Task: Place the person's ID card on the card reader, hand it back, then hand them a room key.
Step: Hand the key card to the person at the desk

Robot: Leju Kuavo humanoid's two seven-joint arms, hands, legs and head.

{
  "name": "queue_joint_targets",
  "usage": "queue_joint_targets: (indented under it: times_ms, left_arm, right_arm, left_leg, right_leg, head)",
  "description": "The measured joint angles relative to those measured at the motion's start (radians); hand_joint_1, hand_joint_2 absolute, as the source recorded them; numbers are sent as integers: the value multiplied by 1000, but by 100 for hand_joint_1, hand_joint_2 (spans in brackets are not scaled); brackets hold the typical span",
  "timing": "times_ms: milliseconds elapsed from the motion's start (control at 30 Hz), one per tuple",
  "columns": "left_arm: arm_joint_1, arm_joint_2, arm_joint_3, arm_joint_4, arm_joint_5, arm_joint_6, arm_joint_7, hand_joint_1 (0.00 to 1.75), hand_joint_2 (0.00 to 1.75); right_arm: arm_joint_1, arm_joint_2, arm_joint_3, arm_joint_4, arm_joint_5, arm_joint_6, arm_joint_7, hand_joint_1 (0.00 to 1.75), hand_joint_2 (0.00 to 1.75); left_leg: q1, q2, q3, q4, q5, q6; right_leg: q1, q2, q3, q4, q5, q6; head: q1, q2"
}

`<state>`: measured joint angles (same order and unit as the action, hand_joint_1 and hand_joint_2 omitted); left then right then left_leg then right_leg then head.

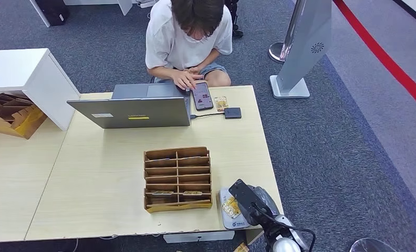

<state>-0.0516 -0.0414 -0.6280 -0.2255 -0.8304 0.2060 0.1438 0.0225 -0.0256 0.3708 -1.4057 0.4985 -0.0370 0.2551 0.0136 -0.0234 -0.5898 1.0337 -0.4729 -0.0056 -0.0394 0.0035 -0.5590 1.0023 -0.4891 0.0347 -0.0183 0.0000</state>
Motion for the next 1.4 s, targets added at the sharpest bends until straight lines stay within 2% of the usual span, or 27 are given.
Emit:
queue_joint_targets:
  times_ms: [600, 1100, 1400]
  left_arm:
    - [0, -1, -2, 0, 11, 1, 0, 0, 0]
    - [3, -1, -13, 0, 40, 10, -2, 0, 0]
    - [4, -4, -18, 0, 52, 18, -12, 0, 0]
  right_arm:
    - [2, 0, 0, -23, 13, -6, -28, 175, 175]
    - [15, 0, 4, -194, 88, -32, -107, 175, 175]
    - [16, 0, 36, -346, 223, -142, -202, 175, 175]
  left_leg:
    - [0, 0, 0, 0, 0, 0]
    - [0, 0, 0, 0, 0, 0]
    - [0, 0, 0, 0, 0, 0]
  right_leg:
    - [0, 0, 0, 0, 0, 0]
    - [0, 0, 0, 0, 0, 0]
    - [0, 0, 0, 0, 0, 0]
  head:
    - [0, 0]
    - [0, 0]
    - [0, 0]
